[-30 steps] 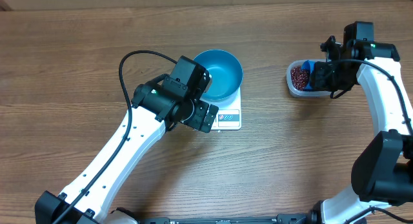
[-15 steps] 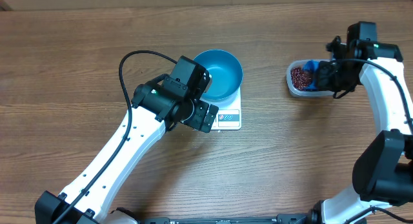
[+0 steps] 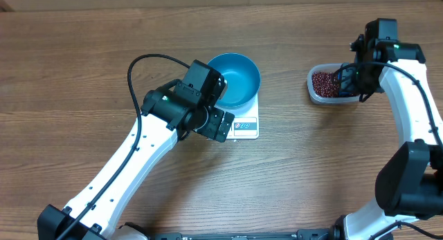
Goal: Scoop item into bowl and weigh 150g on scale
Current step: 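Lower the scoop into the beans and drag it through with the right gripper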
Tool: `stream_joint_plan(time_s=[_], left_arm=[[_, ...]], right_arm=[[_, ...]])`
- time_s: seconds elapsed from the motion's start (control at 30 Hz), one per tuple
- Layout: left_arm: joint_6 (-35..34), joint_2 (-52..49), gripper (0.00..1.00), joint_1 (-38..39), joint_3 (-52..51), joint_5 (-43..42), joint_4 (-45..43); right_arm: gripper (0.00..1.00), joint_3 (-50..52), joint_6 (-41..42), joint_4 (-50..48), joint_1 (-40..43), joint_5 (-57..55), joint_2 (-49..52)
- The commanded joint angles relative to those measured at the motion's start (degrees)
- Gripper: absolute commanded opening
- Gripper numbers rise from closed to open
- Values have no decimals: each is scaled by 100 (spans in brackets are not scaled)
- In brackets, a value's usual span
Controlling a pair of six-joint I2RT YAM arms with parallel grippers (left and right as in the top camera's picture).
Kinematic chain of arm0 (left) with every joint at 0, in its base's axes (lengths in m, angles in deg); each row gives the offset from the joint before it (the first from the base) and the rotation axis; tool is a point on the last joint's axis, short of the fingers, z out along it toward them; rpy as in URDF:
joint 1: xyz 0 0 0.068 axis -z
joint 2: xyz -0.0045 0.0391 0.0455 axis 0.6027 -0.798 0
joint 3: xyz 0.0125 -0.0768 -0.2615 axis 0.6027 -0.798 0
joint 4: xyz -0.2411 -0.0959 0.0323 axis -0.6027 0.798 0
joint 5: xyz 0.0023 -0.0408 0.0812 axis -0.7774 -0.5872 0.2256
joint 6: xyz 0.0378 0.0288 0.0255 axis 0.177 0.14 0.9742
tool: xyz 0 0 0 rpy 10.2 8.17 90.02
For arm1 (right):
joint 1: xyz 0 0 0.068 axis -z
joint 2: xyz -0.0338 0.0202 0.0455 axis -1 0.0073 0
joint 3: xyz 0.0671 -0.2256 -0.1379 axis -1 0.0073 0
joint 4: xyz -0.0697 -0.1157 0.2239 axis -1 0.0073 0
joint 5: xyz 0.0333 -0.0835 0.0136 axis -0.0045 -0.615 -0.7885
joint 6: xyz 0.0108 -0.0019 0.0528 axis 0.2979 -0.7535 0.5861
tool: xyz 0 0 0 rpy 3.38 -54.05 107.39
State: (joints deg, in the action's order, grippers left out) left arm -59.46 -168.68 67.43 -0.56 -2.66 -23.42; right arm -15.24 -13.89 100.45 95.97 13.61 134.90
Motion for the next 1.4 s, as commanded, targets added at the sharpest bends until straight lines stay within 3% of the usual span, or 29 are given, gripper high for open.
stream_joint_plan(time_s=[0.0, 0.53, 1.37], left_arm=[[87, 2, 100, 7, 81, -20, -20], [87, 2, 100, 7, 81, -20, -20], [87, 2, 99, 7, 81, -20, -20]], right_arm=[[4, 35, -17, -140, -57, -363, 33], [4, 640, -4, -107, -81, 721, 35], [4, 643, -192, -146, -55, 2253, 35]])
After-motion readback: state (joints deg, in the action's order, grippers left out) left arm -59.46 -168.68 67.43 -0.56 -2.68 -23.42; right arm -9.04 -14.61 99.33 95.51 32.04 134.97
